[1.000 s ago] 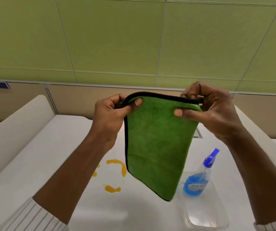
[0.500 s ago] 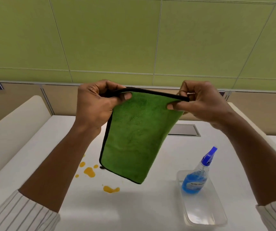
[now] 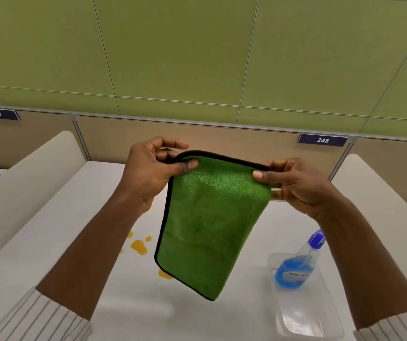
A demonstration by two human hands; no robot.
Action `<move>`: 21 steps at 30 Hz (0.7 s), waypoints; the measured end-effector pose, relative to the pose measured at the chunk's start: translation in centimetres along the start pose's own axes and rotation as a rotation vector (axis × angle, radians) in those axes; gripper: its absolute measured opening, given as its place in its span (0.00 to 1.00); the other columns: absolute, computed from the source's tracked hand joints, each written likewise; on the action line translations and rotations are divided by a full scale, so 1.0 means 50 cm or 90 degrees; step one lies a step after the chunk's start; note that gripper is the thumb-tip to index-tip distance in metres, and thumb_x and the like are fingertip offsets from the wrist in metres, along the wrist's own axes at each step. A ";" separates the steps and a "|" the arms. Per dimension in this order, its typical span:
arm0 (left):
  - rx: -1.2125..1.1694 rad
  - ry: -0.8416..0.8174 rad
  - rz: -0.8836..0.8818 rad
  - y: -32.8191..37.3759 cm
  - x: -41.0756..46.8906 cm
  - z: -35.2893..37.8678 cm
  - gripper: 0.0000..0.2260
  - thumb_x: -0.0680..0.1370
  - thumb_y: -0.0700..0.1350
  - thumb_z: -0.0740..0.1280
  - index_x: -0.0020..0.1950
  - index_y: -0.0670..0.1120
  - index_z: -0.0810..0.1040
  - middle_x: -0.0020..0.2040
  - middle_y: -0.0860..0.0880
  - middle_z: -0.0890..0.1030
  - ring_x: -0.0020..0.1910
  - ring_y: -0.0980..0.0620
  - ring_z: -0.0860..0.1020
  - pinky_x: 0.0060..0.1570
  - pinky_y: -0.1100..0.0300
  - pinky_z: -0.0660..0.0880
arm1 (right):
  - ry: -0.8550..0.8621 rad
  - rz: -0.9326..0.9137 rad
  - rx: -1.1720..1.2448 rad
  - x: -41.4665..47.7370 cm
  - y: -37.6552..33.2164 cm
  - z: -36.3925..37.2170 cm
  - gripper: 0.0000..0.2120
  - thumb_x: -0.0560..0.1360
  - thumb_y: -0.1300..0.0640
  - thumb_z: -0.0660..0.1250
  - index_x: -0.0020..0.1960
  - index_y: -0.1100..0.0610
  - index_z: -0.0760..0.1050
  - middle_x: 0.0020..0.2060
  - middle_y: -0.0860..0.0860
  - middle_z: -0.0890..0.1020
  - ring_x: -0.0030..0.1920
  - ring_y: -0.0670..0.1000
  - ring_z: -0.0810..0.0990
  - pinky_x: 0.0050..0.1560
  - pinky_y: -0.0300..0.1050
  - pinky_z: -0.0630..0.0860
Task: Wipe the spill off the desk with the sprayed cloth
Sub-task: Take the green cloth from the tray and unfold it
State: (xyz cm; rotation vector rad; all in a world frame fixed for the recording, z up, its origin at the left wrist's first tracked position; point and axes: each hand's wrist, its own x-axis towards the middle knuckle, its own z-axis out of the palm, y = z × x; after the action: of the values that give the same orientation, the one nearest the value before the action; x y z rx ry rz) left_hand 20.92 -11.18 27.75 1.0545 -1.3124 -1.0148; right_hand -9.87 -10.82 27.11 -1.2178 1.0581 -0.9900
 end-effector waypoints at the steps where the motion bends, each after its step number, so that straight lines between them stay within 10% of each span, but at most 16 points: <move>1: -0.002 -0.020 -0.027 -0.004 -0.001 -0.006 0.22 0.61 0.40 0.83 0.54 0.40 0.86 0.45 0.40 0.90 0.44 0.47 0.88 0.50 0.54 0.87 | -0.029 0.015 -0.028 0.002 0.000 -0.001 0.17 0.64 0.61 0.80 0.50 0.66 0.83 0.44 0.58 0.87 0.44 0.55 0.87 0.42 0.48 0.85; 5: -0.214 -0.005 -0.114 -0.004 0.047 -0.004 0.28 0.68 0.47 0.81 0.62 0.31 0.83 0.47 0.41 0.88 0.49 0.43 0.87 0.49 0.51 0.88 | 0.033 -0.042 0.185 0.044 -0.019 0.014 0.18 0.75 0.55 0.74 0.60 0.65 0.78 0.52 0.61 0.85 0.52 0.56 0.84 0.53 0.47 0.84; 7: -0.309 -0.083 -0.154 -0.024 0.071 -0.004 0.41 0.73 0.64 0.74 0.73 0.33 0.78 0.48 0.39 0.82 0.50 0.44 0.83 0.64 0.46 0.81 | 0.030 0.007 0.326 0.064 -0.005 0.026 0.38 0.75 0.37 0.69 0.68 0.69 0.74 0.62 0.63 0.83 0.62 0.60 0.83 0.62 0.55 0.82; 10: -0.127 -0.216 -0.361 -0.109 0.031 0.001 0.40 0.70 0.72 0.72 0.70 0.43 0.84 0.59 0.39 0.86 0.58 0.41 0.83 0.68 0.41 0.79 | -0.085 0.187 0.258 0.058 0.074 0.035 0.53 0.67 0.22 0.67 0.71 0.66 0.76 0.61 0.64 0.84 0.61 0.64 0.84 0.62 0.61 0.81; 13: 0.004 -0.180 -0.450 -0.212 -0.032 0.018 0.17 0.75 0.48 0.81 0.58 0.39 0.88 0.55 0.39 0.90 0.58 0.38 0.86 0.53 0.48 0.83 | -0.034 0.284 0.110 0.040 0.166 0.034 0.33 0.72 0.43 0.78 0.66 0.66 0.81 0.64 0.64 0.83 0.60 0.62 0.85 0.64 0.59 0.81; 16: -0.045 -0.076 -0.504 -0.256 -0.048 0.027 0.14 0.76 0.37 0.80 0.59 0.34 0.87 0.58 0.36 0.89 0.59 0.37 0.87 0.54 0.47 0.83 | 0.055 0.309 0.065 0.038 0.220 0.029 0.19 0.74 0.67 0.74 0.63 0.70 0.80 0.59 0.65 0.86 0.54 0.60 0.88 0.53 0.52 0.86; 21: -0.214 -0.074 -0.422 -0.260 -0.033 0.007 0.18 0.73 0.41 0.79 0.58 0.32 0.86 0.57 0.35 0.89 0.53 0.41 0.89 0.51 0.54 0.88 | 0.073 0.223 0.186 0.043 0.216 -0.018 0.22 0.72 0.59 0.74 0.66 0.61 0.81 0.57 0.60 0.87 0.54 0.58 0.86 0.60 0.55 0.83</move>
State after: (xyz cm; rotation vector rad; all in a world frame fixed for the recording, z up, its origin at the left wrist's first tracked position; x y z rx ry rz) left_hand 20.78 -12.59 14.72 1.2030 -0.8360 -1.7449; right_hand -9.99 -12.08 16.14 -0.7152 1.1253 -0.9090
